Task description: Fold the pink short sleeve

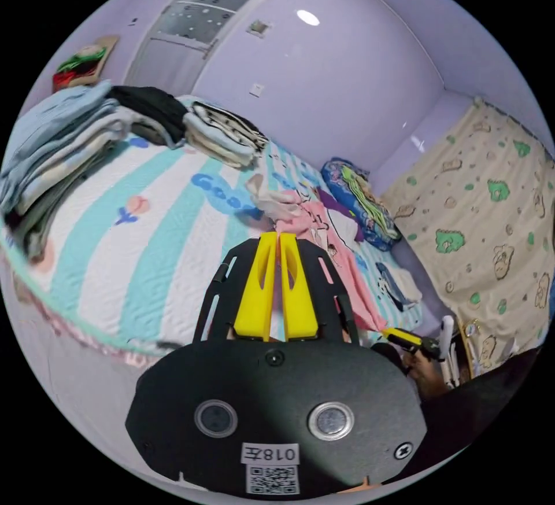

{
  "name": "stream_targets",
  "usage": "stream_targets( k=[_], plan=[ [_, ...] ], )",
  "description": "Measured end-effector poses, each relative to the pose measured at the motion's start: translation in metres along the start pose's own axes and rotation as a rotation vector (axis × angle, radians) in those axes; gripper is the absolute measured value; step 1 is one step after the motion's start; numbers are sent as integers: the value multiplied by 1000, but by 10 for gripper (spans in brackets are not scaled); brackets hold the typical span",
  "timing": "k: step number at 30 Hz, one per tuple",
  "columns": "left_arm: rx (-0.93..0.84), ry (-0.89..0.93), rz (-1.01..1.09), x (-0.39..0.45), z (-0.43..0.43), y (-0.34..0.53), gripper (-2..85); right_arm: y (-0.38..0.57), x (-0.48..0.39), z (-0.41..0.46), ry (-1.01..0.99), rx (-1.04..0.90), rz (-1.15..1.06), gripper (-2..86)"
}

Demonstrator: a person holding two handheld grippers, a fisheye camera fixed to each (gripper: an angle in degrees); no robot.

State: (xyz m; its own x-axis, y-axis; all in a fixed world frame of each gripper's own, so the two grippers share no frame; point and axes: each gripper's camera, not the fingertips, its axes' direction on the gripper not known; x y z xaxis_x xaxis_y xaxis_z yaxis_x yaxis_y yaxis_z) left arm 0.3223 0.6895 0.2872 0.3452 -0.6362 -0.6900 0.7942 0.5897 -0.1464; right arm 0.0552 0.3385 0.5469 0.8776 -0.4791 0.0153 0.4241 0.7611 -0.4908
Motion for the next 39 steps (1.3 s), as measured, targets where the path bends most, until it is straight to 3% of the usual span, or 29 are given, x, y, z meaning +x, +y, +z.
stream_targets(
  k=[5, 8, 12, 17, 22, 27, 30, 34, 39],
  plan=[
    [-120, -13, -168, -86, -53, 67, -10, 9, 30, -2, -110, 17, 176, 74],
    [-109, -33, -180, -103, -54, 80, -10, 5, 61, 5, -235, -9, 321, 95],
    [-67, -43, -203, -121, -57, 77, -10, -1, 92, 11, -231, -2, 471, 100],
    [-42, -22, -210, -146, -73, 66, -10, -15, 95, 22, -212, -47, 473, 105],
    [-44, -14, -222, -166, -87, 70, -10, -18, 70, 15, -68, -46, 436, 116],
    [-36, 2, -262, -187, -98, 81, -10, -16, 49, 0, 21, -79, 362, 51],
    [-23, 25, -278, -195, -110, 85, -10, -5, 57, -17, -48, -65, 386, 17],
    [15, 104, -264, -197, -142, 85, -10, 34, 94, -68, -275, 149, 557, 1],
    [108, 349, -215, -175, -187, 79, -10, 105, 141, -184, -609, 630, 639, -6]
  ],
)
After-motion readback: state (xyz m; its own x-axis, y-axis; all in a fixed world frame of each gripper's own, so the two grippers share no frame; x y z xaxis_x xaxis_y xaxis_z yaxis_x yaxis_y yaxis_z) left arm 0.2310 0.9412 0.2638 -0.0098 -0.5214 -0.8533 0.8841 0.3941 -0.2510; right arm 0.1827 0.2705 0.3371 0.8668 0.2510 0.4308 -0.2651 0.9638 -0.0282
